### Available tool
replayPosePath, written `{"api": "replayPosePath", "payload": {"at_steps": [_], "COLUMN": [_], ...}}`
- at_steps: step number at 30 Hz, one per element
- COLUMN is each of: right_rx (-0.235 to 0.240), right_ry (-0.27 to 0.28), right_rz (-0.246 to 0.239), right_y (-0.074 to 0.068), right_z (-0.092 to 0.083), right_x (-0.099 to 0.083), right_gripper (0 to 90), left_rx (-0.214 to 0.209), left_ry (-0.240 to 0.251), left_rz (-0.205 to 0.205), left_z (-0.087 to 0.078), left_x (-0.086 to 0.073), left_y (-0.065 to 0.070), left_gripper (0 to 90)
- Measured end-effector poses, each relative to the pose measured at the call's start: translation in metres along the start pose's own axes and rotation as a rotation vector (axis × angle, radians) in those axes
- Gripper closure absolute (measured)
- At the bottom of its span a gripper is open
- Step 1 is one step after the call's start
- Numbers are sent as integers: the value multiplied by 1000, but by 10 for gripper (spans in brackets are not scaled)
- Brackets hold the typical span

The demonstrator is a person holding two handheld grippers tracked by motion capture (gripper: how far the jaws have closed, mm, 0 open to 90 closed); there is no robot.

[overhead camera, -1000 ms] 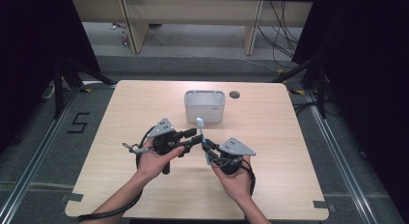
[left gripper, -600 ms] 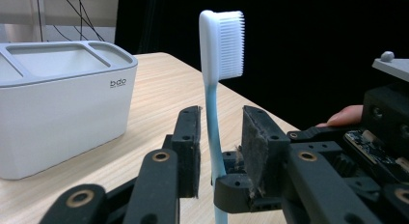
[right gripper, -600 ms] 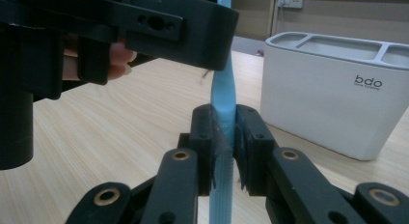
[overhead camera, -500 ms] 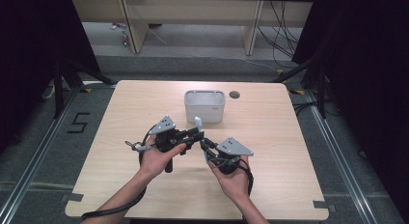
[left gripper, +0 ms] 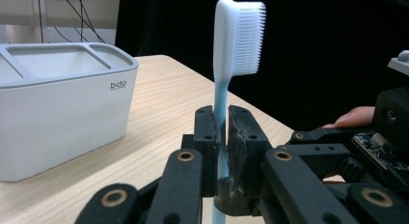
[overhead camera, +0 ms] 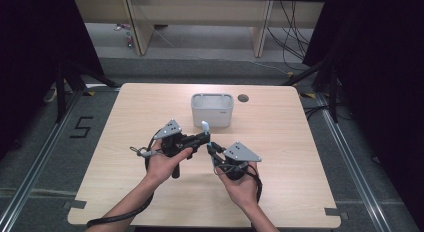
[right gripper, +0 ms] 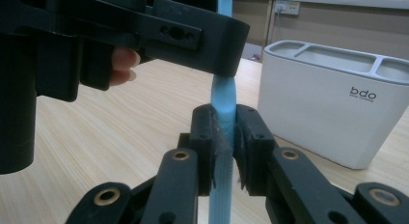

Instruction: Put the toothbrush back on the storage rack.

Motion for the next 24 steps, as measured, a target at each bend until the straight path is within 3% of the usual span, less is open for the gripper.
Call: {"api": "replayPosePath", "payload": {"at_steps": [5, 8, 22, 24], "right_rx": [-6, -8, -23, -18], "right_ry": [14, 4, -1, -10], "right_rz": [-17, -1, -62, -51], "right_y": [1, -1, -2, -4], "right_z": [0, 0, 0, 0], "right_x": [0, 0, 3, 2], "right_gripper": [789, 789, 778, 764], "left_rx": [0, -1, -8, -4], "left_ry": [0, 4, 0, 1], "left_rz": [-1, -2, 61, 76], "left_z": [0, 0, -1, -2], "left_x": [1, 1, 3, 4], "left_y": [0, 0, 1, 1], "left_gripper": [844, 846, 858, 859]}}
Point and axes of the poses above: each handheld gripper's, and its own axes: z roughly forward along the jaws, x roughly out of its top, y roughly to its right, the point moved 1 cm from there along z, roughly forward along the jaws, and after that the axes turned 6 degrees about z, right-handed, at the moved point
